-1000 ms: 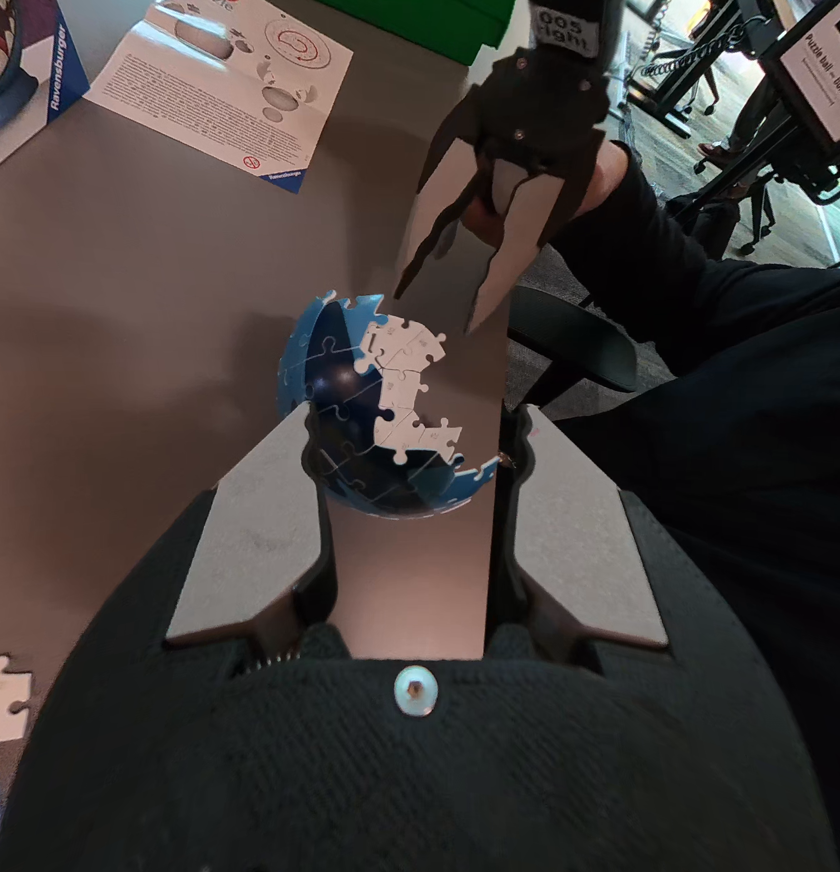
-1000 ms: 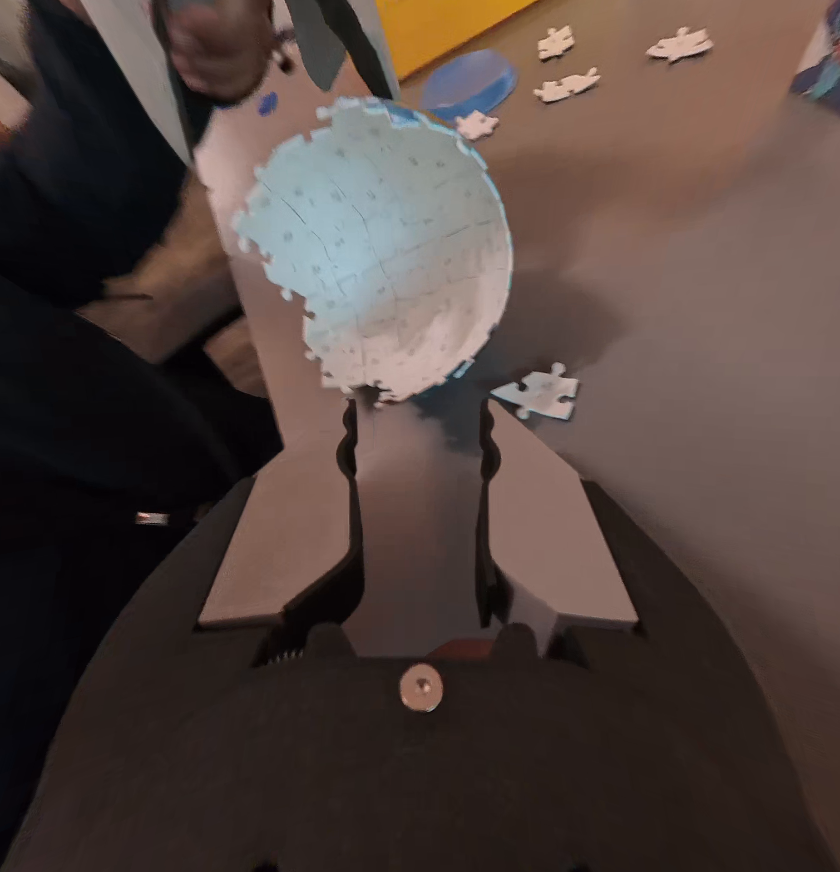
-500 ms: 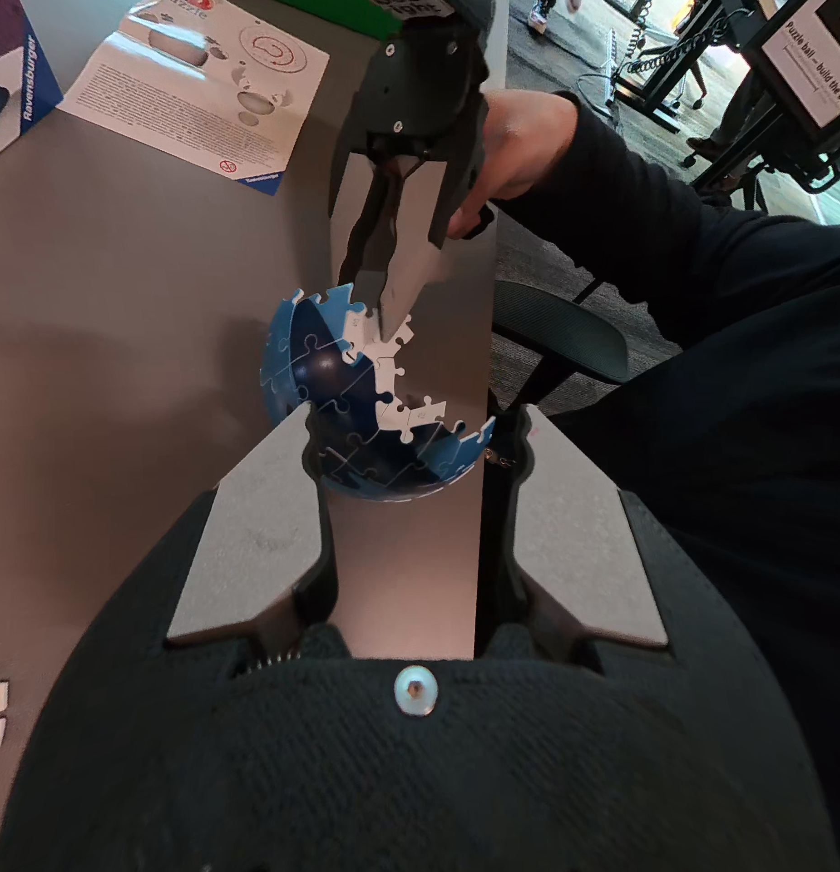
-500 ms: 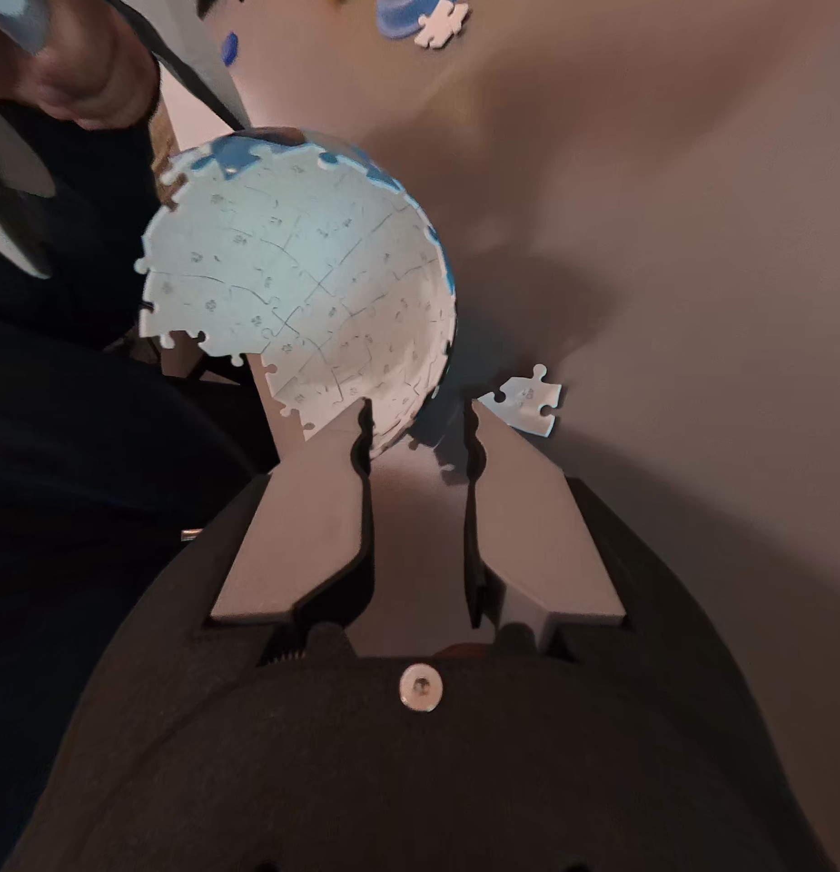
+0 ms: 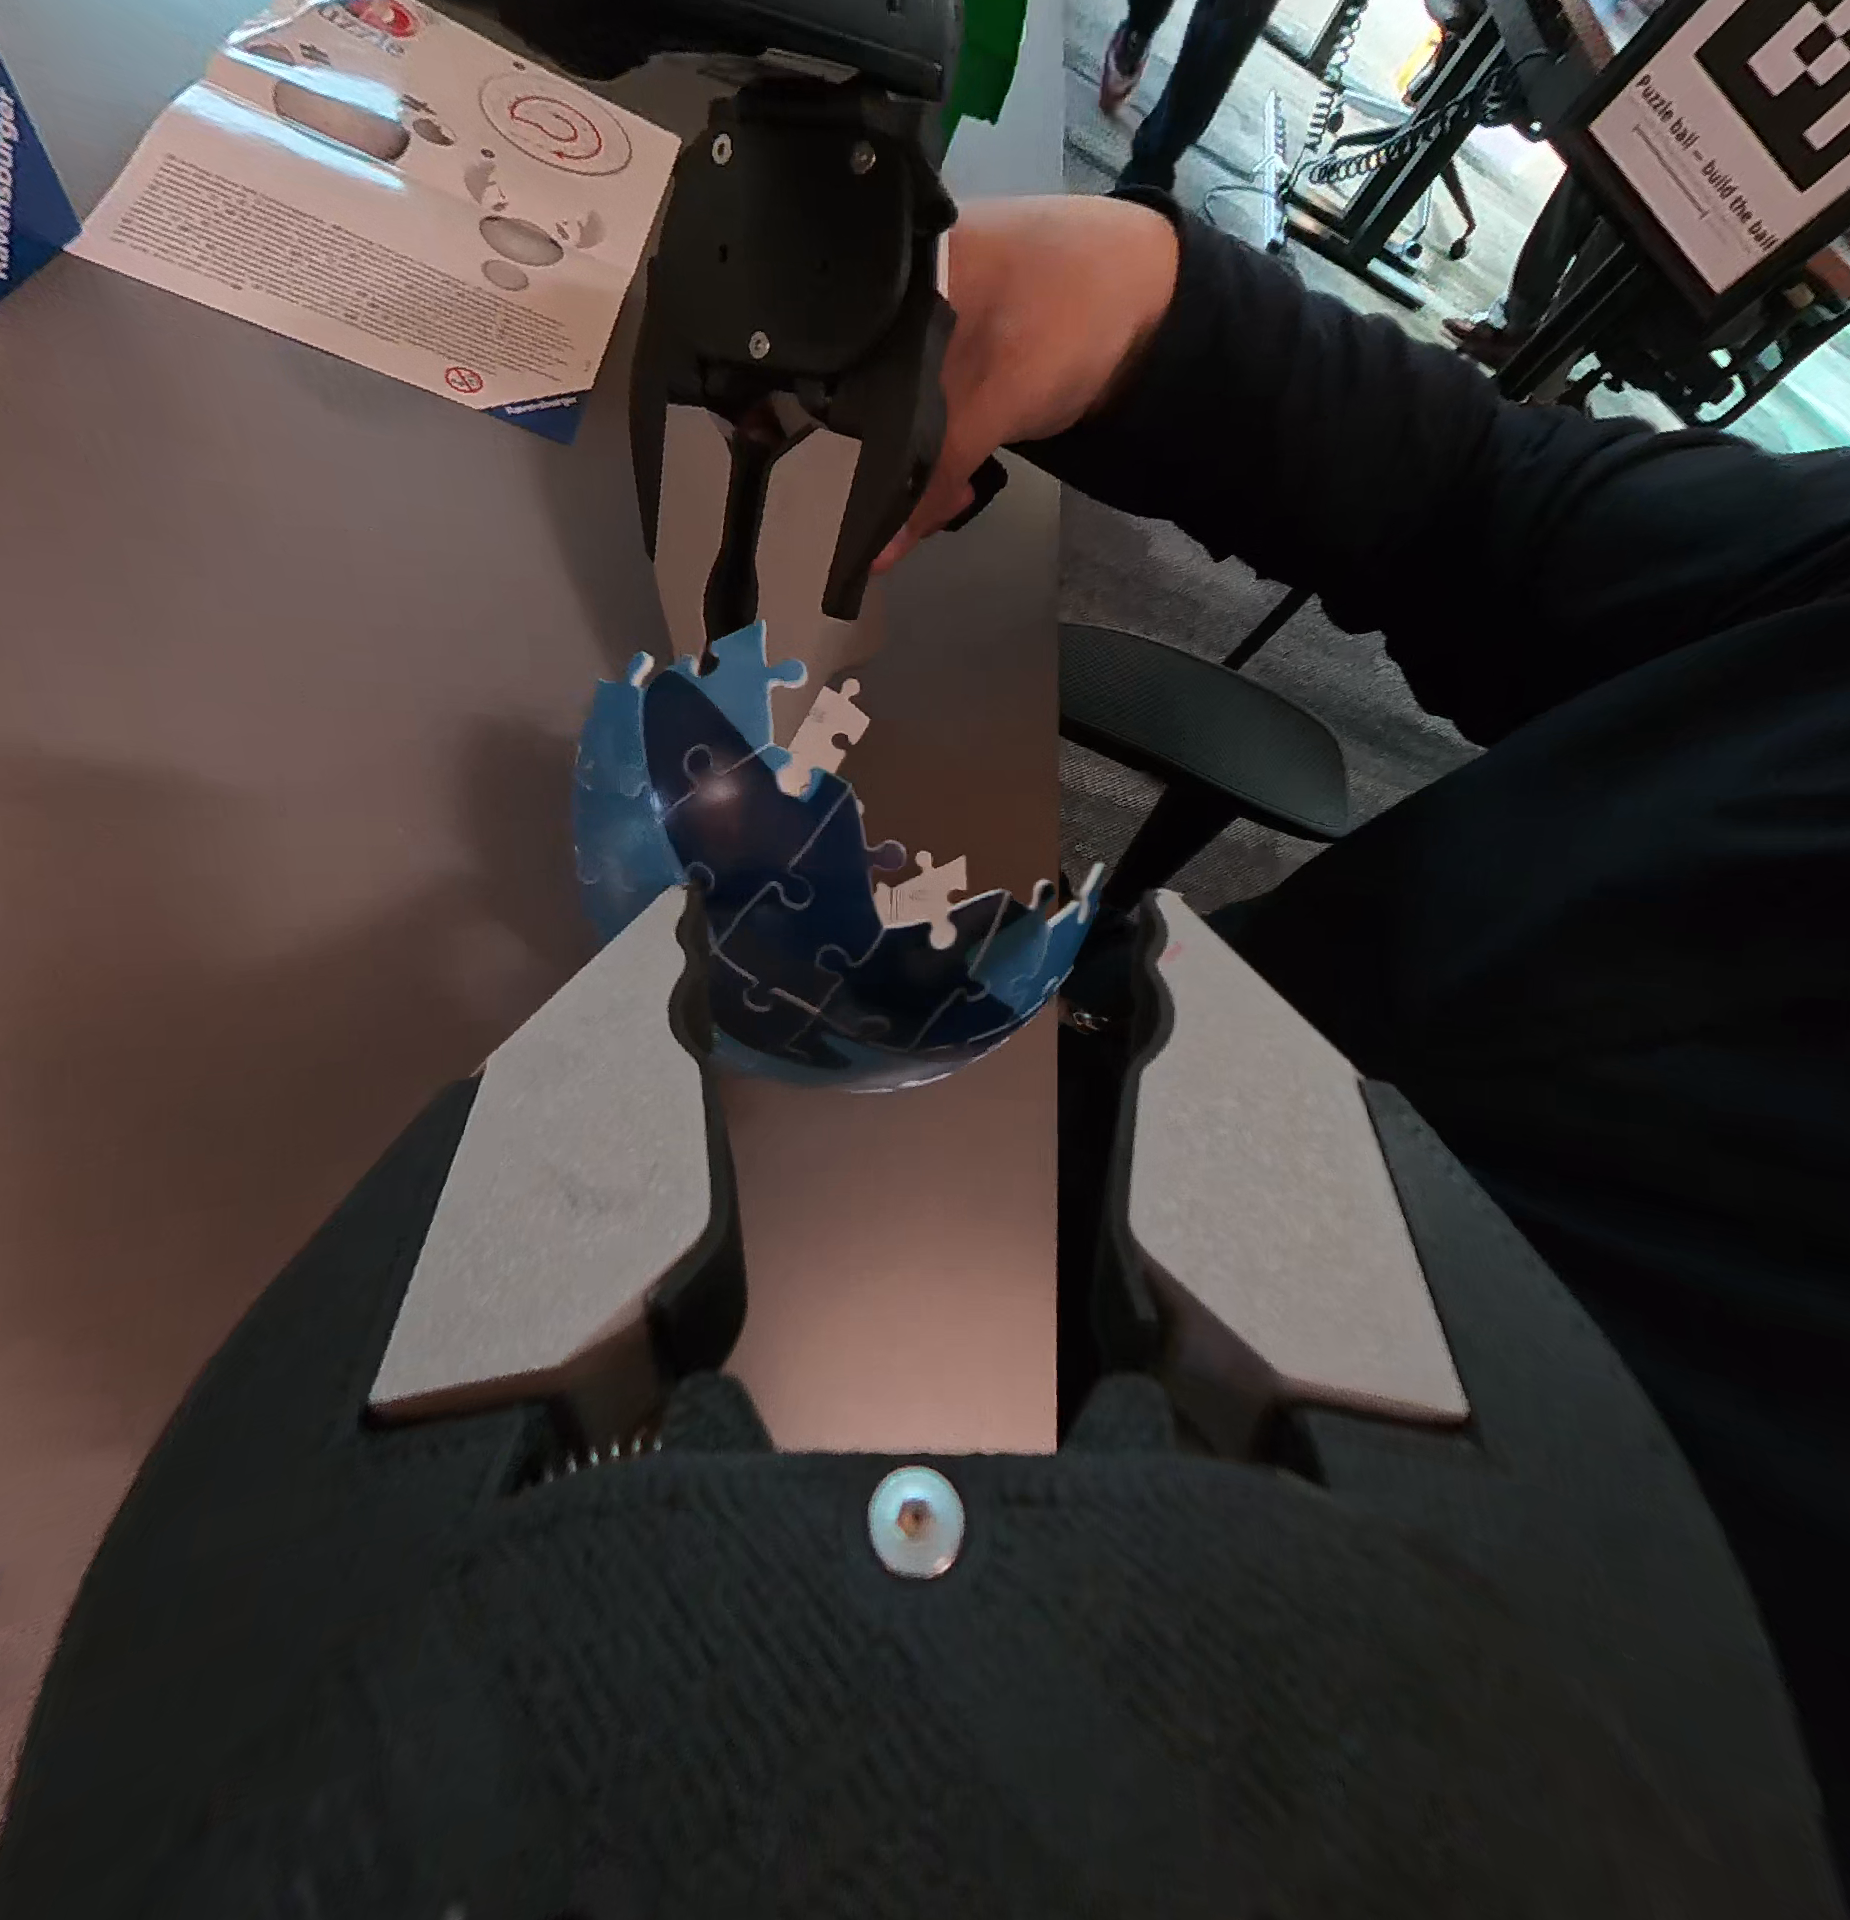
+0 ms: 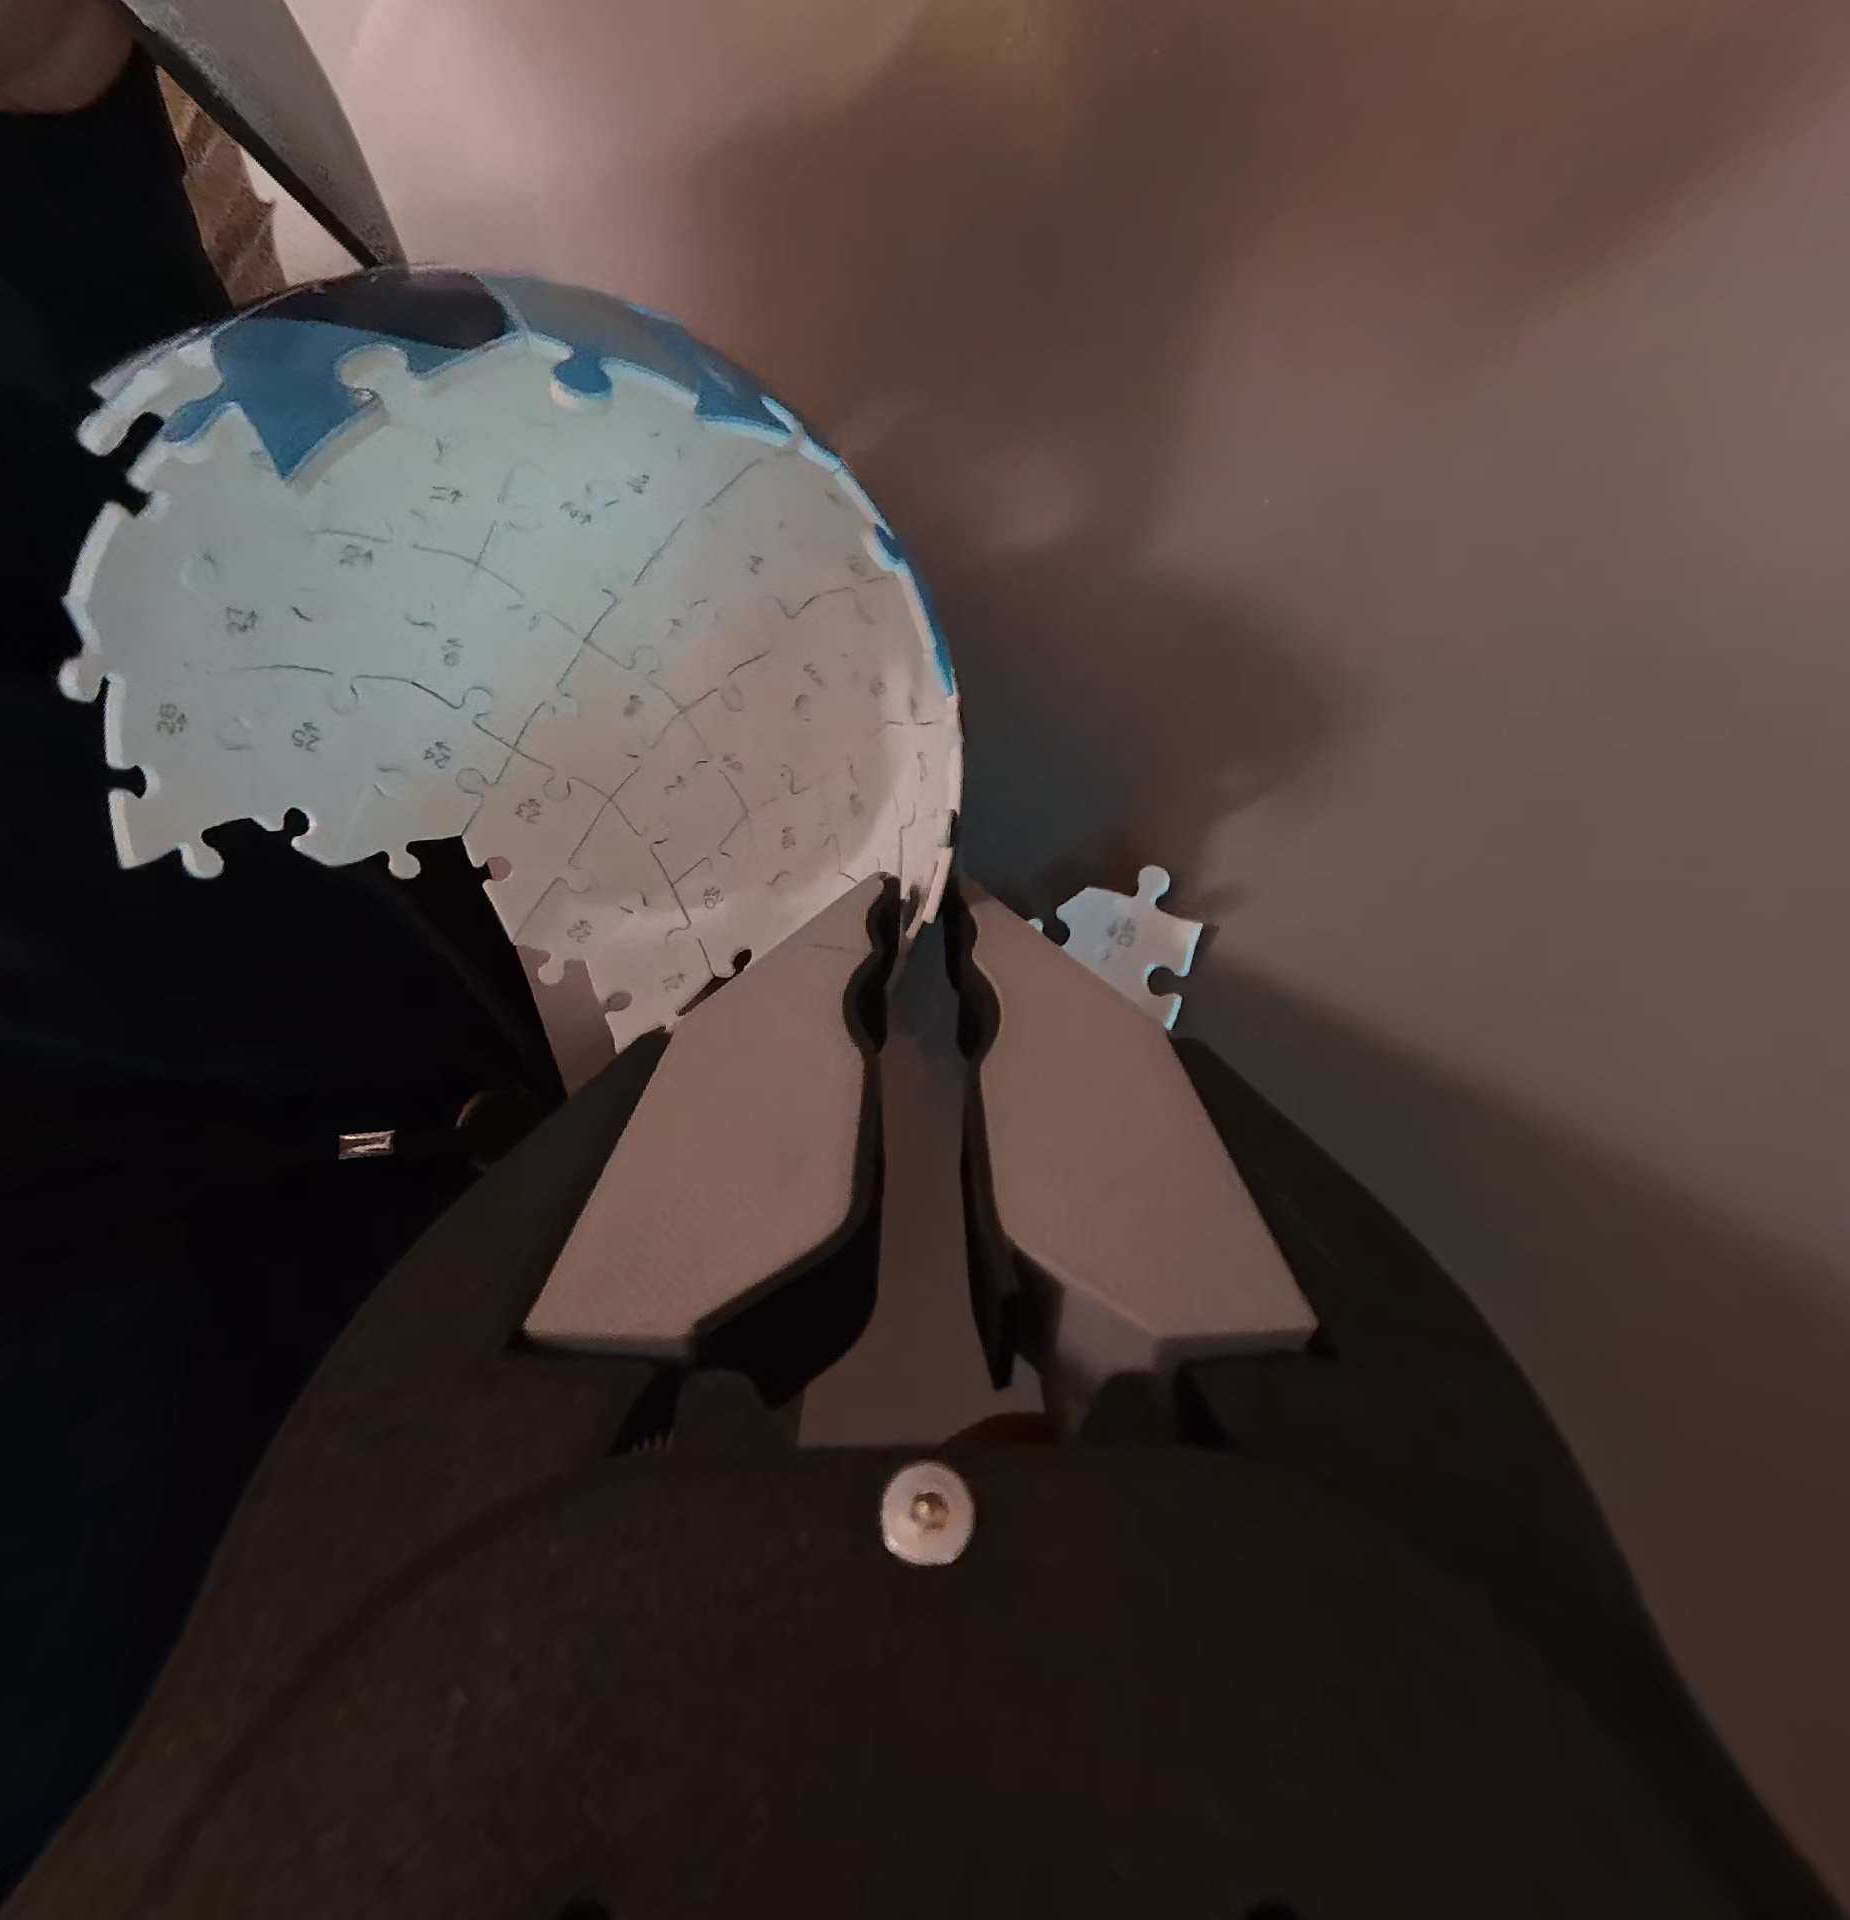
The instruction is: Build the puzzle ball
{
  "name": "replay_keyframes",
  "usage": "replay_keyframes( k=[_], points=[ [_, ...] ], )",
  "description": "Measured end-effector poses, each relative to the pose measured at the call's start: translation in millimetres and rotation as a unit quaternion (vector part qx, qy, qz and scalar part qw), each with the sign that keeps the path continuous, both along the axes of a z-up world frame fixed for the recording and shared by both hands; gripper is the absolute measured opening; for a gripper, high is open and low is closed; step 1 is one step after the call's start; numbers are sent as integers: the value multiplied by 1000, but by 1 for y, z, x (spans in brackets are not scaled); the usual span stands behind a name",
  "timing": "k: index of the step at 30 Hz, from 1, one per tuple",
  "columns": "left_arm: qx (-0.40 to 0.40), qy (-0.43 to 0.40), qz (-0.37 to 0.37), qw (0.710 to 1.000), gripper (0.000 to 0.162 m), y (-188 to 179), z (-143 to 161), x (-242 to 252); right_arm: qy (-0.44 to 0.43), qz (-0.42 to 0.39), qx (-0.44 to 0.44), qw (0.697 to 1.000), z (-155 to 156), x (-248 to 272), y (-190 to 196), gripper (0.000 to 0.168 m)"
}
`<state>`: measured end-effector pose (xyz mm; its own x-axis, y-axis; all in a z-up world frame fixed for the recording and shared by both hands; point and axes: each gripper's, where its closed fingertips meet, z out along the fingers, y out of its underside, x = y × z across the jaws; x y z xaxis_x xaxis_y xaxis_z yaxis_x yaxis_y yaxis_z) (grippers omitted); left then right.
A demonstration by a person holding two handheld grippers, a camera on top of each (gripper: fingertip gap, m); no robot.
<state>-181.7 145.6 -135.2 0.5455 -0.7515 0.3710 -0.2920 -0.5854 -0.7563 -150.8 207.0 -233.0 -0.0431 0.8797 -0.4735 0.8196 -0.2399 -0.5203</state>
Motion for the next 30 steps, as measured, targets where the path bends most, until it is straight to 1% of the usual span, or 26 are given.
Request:
replay_keyframes(
  k=[5,10,13,17,22,26,30],
  points=[
    [-13,-27,-13,999,79,1,0,3,-8,14,-4,1000,1,-4,-3,2],
    [-13,-25,-14,999,80,4,-6,2,-42,42,-5,998,1,-7,-6,2],
    [-18,-53,-17,998,79,4,-2,-1,-53,60,-2,997,2,-9,-7,1],
    [-37,-97,-29,994,73,2,3,-2,-52,87,-4,995,4,-13,-12,1],
    [-38,-96,-30,994,74,1,0,-6,-45,103,-17,994,4,-17,-18,0],
    [-33,-88,-25,995,74,12,5,-15,-48,112,-2,993,5,-19,-20,0],
    [-53,-95,-29,994,73,30,7,-20,-54,121,8,991,6,-21,-21,0]
  ],
)
